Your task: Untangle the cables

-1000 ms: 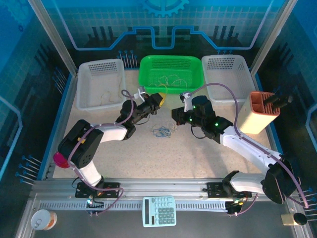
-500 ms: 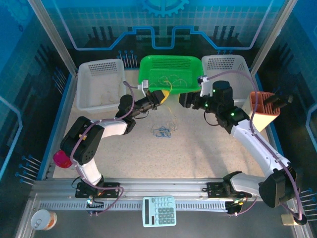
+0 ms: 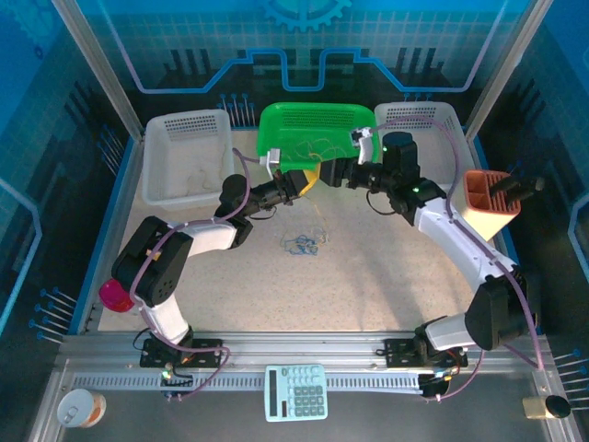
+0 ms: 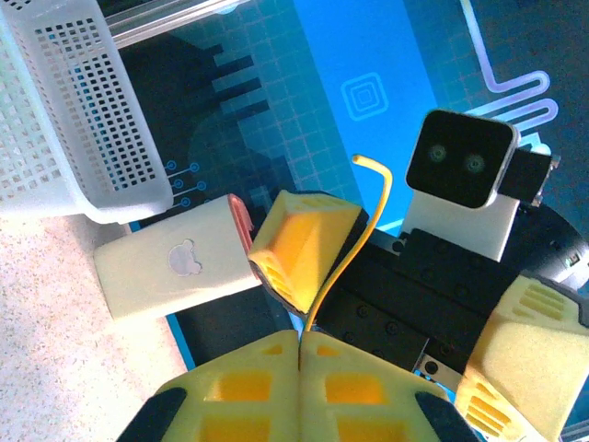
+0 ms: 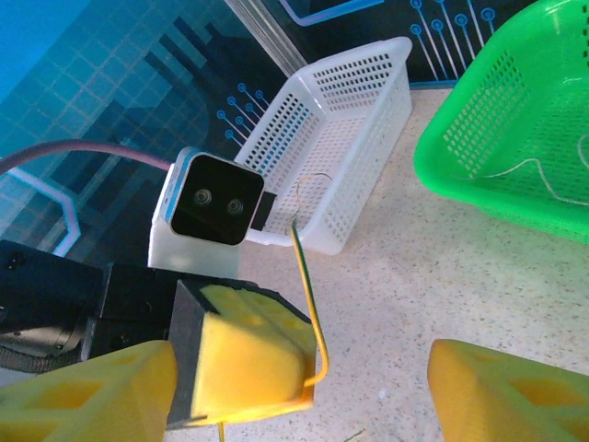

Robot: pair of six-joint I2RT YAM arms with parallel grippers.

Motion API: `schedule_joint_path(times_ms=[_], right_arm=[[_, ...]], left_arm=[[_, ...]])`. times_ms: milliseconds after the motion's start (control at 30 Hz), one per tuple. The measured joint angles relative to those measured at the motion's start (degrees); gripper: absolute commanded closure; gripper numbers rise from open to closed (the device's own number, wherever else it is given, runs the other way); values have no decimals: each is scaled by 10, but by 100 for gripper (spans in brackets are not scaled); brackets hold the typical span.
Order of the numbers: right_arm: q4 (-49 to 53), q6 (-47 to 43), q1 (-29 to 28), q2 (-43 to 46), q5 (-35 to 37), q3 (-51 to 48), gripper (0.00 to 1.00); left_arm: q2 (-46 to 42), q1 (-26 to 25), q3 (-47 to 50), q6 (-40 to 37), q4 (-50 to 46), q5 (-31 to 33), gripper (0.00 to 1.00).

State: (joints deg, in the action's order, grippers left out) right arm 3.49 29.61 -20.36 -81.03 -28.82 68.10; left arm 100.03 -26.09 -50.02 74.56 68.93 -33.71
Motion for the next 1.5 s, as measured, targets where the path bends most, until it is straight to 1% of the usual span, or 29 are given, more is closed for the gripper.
schedule_joint_path(times_ms=[33, 233, 300, 367, 400, 467, 533, 600, 633, 667, 733, 800, 1000, 1100, 1167, 1233, 1500], right_arm=[[-3, 4, -1, -4, -2, 3, 38], [-16, 18, -2, -20, -4, 16, 62], [-19, 22, -2, -27, -5, 23, 76], [-21, 26, -2, -33, -8, 30, 98], [-23, 26, -2, -35, -10, 33, 100], [-23, 29, -2, -38, -15, 39, 100], [-21, 30, -3, -38, -17, 42, 100], [-19, 30, -2, -38, -18, 51, 100], [-18, 30, -2, -38, -18, 59, 100], [-17, 30, -2, -38, -18, 68, 100], [-16, 30, -2, -37, -17, 86, 100], [-16, 30, -3, -37, -17, 102, 100], [-11, 30, -3, -36, -12, 126, 100], [-7, 31, -3, -33, -6, 133, 100], [-4, 34, -3, -29, -2, 139, 100], [-3, 37, -3, -24, 0, 148, 100], [-20, 64, -4, 8, 17, 190, 100]], left_arm=[[0, 0, -1, 0, 0, -1, 100], [-5, -2, -1, 0, 2, -7, 100], [-7, -3, -1, 0, 4, -7, 100], [-7, -5, -1, 0, 4, -9, 100], [-8, -5, -1, 0, 4, -10, 100], [-8, -5, -1, 0, 6, -11, 99], [-8, -5, -2, -1, 8, -13, 79], [-8, -5, -5, 1, 12, -18, 65], [-8, -5, -5, 0, 14, -22, 59], [-8, -6, -7, 1, 18, -25, 57], [-8, -7, -10, 1, 27, -32, 56], [-7, -8, -12, 3, 37, -37, 58], [4, -19, -16, 4, 56, -45, 77], [9, -25, -16, 0, 55, -48, 83], [9, -26, -16, -5, 52, -49, 86], [9, -26, -15, -16, 48, -49, 85], [9, -26, 8, -71, 2, -50, 69]])
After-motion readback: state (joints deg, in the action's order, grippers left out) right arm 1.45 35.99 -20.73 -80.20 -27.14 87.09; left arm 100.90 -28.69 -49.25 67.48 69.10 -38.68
